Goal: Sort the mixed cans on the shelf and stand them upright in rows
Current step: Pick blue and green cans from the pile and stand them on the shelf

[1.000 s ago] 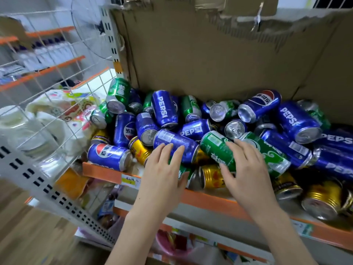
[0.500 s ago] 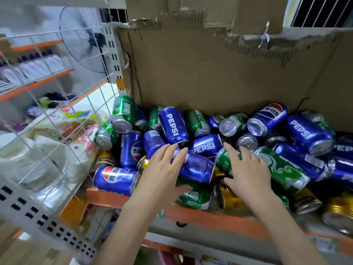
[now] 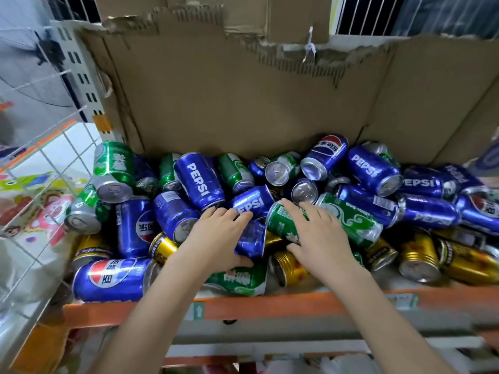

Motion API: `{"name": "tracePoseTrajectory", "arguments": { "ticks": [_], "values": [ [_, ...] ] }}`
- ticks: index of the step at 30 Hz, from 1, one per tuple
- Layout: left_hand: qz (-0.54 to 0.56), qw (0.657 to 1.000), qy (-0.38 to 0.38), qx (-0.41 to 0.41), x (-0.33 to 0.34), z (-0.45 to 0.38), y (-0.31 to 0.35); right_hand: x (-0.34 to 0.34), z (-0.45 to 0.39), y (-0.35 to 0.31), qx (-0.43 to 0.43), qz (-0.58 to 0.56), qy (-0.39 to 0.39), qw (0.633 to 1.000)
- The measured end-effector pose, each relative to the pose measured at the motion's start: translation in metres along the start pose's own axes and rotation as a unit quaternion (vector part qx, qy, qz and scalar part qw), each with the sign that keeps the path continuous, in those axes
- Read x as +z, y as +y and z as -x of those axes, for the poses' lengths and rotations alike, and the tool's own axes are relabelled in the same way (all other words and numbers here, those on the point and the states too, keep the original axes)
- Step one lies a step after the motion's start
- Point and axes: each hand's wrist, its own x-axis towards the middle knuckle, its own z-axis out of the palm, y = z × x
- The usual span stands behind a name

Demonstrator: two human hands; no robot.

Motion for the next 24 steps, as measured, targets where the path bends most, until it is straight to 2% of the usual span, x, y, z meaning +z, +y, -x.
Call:
{"name": "tracePoseTrajectory", "arguments": {
  "ticks": [12, 19, 21, 24],
  "values": [
    [0.013, 0.999, -0.025, 0.023, -0.008, -0.005, -0.003, 0.015, 0.01, 0.012, 0.009, 0.026, 0.06, 0.998],
    [0.043, 0.998, -0.046, 0.018, -0.011, -0.006, -0.003, 0.009, 0.021, 0.031, 0.011, -0.024, 0.08, 0.996],
    [0.079, 0.997, -0.022, 0.006, -0.013, -0.007, 0.005, 0.008, 0.025, 0.041, 0.016, -0.043, 0.077, 0.996],
    [0.103, 0.992, 0.069, 0.028, -0.014, -0.016, 0.025, 0.005, 0.028, 0.052, 0.016, -0.065, 0.065, 0.996]
  ]
}}
